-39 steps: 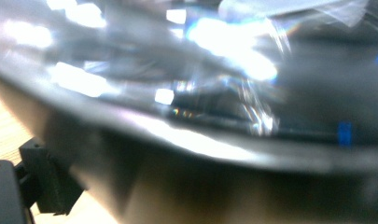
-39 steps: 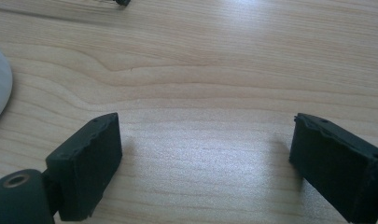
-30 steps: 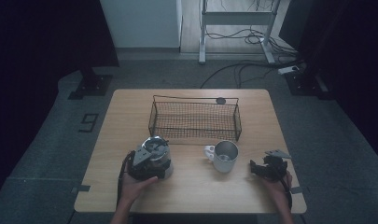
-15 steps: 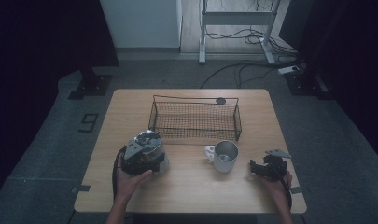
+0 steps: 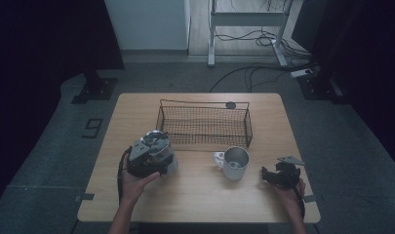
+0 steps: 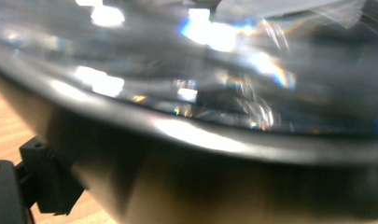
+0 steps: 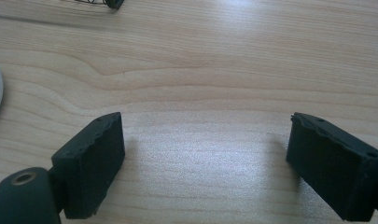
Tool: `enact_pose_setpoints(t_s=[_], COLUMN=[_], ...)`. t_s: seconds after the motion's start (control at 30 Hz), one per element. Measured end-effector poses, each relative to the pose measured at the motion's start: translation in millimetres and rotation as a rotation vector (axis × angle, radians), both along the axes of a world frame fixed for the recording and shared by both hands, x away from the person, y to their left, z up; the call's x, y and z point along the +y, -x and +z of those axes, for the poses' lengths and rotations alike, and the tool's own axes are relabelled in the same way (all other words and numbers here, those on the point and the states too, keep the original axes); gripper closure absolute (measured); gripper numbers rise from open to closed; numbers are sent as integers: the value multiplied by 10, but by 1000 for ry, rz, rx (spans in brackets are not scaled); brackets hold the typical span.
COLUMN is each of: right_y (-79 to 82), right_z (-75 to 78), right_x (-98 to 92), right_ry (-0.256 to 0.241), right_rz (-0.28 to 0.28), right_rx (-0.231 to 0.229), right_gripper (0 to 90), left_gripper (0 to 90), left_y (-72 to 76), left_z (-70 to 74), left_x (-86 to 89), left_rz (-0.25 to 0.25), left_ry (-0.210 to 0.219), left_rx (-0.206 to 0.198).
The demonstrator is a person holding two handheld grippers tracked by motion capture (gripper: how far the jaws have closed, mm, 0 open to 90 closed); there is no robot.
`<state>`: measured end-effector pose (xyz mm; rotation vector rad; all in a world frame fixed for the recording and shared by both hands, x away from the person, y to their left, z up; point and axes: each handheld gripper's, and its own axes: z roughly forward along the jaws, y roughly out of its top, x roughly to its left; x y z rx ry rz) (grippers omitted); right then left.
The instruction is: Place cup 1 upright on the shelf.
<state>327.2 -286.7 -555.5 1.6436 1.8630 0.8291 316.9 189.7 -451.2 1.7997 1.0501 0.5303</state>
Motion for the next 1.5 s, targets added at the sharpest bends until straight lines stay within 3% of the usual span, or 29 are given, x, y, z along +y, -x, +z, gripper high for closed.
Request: enact_pose_setpoints(t_s=[0.17, 0.5, 1.17, 1.5], right_y=[1, 2, 2, 2], right_z=[0, 0, -1, -1], right_x=[-1, -4, -3, -6], right_ry=[1, 3, 1, 3], right_rz=[-1, -3, -7, -8], right_rx=[-1, -4, -6, -6], right_gripper=[113, 120, 125, 126], left_gripper=[40, 40, 40, 40], left_y=[-25, -98, -314, -377], left_z=[26, 75, 186, 270], left_x=[14, 28, 53, 49], left_rz=[-8, -16, 8, 16], left_ry=[11, -16, 1, 32], left_rx=[-2, -6, -26, -38])
